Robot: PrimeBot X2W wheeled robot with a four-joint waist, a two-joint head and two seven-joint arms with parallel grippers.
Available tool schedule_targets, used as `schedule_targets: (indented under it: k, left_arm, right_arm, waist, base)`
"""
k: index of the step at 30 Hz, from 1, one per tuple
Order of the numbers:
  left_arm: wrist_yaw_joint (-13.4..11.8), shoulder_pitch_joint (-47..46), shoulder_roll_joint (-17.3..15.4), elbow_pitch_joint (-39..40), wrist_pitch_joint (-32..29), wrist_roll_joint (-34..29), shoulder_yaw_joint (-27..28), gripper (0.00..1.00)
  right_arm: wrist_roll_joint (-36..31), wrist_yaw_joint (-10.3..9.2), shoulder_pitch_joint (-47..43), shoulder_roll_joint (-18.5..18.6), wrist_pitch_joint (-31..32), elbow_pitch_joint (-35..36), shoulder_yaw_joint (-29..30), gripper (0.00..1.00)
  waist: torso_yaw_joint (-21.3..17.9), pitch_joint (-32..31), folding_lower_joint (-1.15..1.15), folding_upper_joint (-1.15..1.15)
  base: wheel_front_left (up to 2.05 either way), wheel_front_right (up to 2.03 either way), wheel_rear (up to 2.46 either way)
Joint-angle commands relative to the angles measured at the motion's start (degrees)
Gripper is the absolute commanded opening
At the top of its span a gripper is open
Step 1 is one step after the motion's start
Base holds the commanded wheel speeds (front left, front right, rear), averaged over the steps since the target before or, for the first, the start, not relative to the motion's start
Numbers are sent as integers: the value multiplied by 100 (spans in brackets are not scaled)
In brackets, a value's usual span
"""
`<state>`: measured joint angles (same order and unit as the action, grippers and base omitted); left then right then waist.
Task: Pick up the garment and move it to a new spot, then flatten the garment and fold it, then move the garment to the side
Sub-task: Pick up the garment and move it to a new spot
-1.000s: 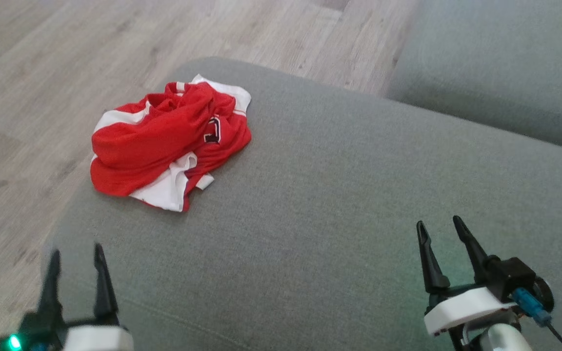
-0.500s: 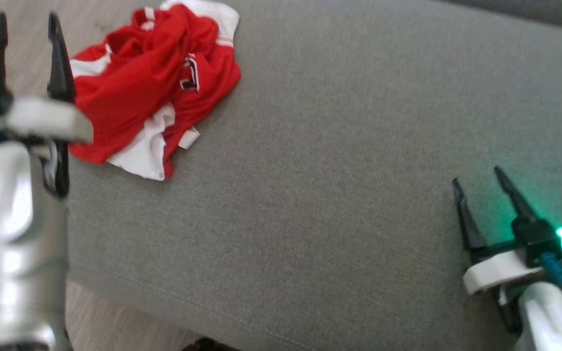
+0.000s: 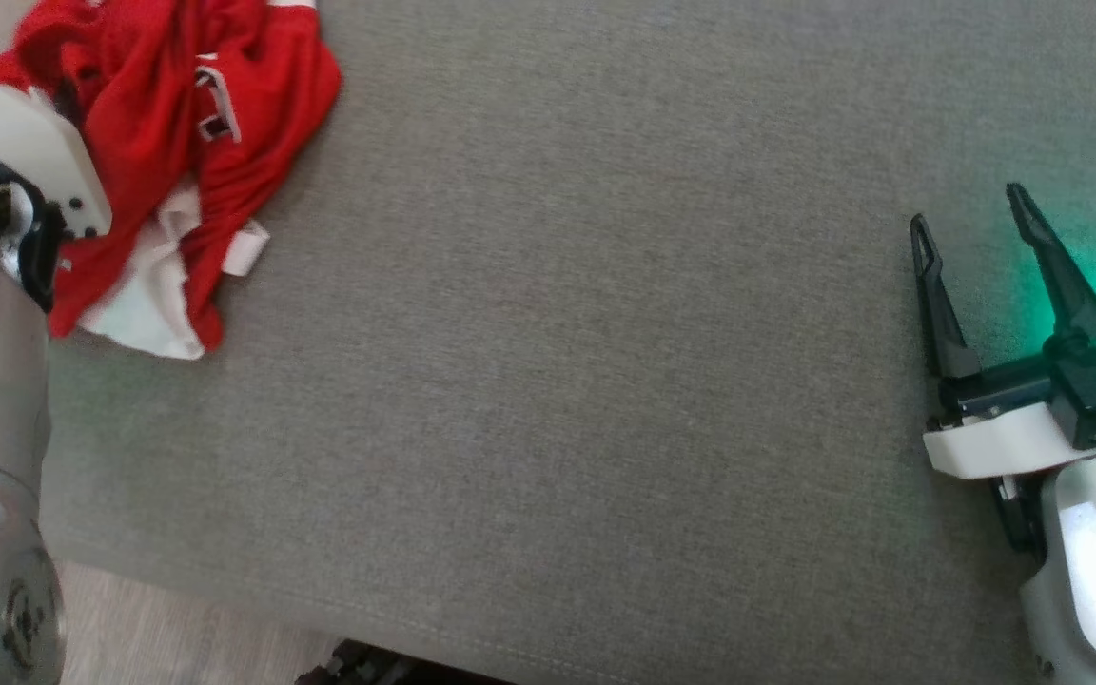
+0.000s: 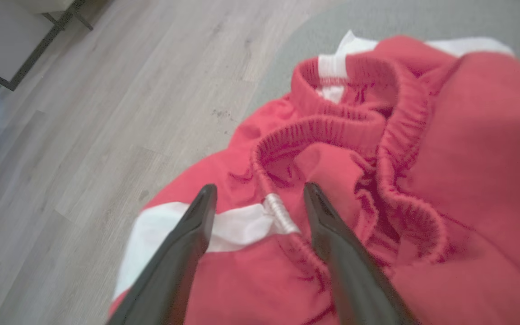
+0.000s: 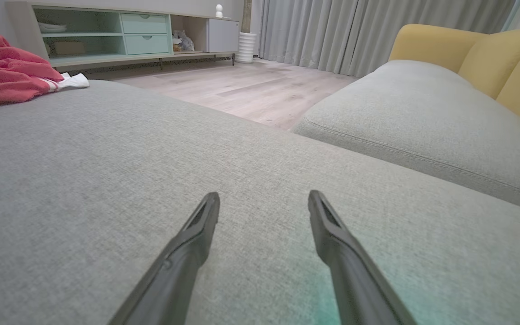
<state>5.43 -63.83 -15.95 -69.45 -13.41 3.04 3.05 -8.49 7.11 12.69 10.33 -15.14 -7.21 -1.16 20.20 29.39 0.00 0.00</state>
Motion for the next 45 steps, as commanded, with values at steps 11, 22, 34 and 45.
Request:
schedule_targets:
  k: [11, 22, 34, 45]
  left_arm:
    - [60, -724, -681, 292, 1369, -257, -367, 0]
    - [196, -1760, -596, 1198, 2169, -784, -1482, 0]
    - [204, -2219, -324, 2935, 1534, 977, -3285, 0]
    - [205, -1140, -129, 3770, 1017, 2290, -4037, 0]
  right_arm:
    - [22, 37, 39, -176, 15, -162, -56, 100]
    - [388, 37, 73, -658, 15, -415, -274, 100]
    - [1300, 37, -199, -744, 15, -215, -358, 100]
    - [1685, 37, -210, -745, 15, 152, -267, 100]
  waist:
    - [-238, -98, 0, 0]
    - [-1067, -1394, 0, 0]
    - [-2809, -2140, 0, 0]
    - [-3743, -1714, 0, 0]
  base:
    - [0, 0, 0]
    - [0, 0, 0]
    - [0, 0, 0]
    - [0, 0, 0]
